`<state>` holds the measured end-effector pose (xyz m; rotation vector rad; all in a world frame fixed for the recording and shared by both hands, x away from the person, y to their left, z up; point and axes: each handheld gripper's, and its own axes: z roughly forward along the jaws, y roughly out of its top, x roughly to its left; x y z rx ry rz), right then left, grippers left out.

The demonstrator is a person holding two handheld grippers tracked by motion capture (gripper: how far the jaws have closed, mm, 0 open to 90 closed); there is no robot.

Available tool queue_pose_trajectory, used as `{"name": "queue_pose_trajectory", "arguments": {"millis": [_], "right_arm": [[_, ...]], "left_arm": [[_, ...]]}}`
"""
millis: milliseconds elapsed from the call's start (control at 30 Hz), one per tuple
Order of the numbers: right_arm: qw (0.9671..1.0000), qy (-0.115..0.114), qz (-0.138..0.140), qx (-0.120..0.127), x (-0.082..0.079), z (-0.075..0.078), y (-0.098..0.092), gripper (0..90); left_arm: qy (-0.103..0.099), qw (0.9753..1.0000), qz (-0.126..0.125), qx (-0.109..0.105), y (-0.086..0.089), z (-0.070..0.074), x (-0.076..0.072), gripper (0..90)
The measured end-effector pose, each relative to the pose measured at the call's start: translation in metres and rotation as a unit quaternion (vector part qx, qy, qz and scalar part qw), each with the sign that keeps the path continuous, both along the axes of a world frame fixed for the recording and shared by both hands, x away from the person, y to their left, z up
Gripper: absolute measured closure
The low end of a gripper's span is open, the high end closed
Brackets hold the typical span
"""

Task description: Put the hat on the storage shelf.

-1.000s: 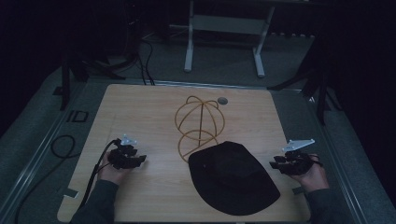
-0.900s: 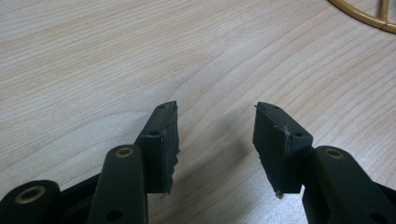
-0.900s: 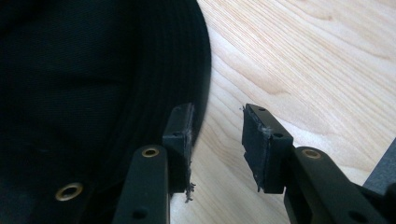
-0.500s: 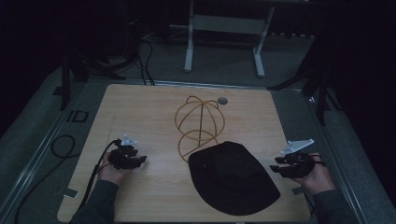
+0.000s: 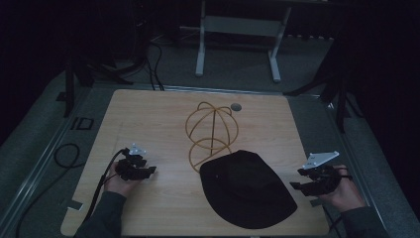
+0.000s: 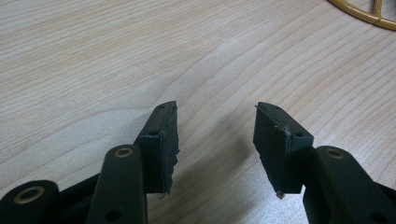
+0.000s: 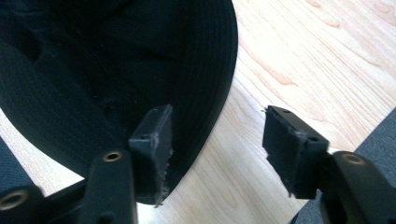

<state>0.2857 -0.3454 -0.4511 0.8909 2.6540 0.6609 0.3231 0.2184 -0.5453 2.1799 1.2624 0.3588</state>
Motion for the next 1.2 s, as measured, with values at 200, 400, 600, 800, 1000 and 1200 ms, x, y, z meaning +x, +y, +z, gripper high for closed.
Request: {"name": "queue_pose_trajectory", "arguments": {"millis": [200,400,600,800,1000,1200], "right_arm": [[0.9999,0.005,0.009,0.0,-0.004,0.005,-0.001,31.5],[0.9994,0.016,0.031,0.005,-0.01,0.007,0.002,26.5],[0.9986,0.028,0.041,0.019,-0.009,0.004,0.006,23.5],[0.9974,0.032,0.06,0.024,-0.007,0.005,0.016,23.6],[0.9961,0.028,0.081,0.02,-0.007,0.01,0.03,21.5],[0.9946,0.035,0.098,-0.001,-0.001,0.013,0.045,21.8]], "left_arm": [[0.001,1.0,0.0,0.001,0.0,0.0,0.0,49.8],[0.002,1.0,0.0,0.002,-0.001,-0.001,0.0,49.4],[0.003,1.0,-0.001,0.003,-0.001,-0.001,0.0,49.4],[0.004,1.0,-0.002,0.005,-0.001,-0.001,0.0,49.4],[0.004,1.0,-0.002,0.005,-0.001,-0.002,0.0,49.4],[0.003,1.0,-0.002,0.005,-0.001,-0.002,0.0,49.3]]}}
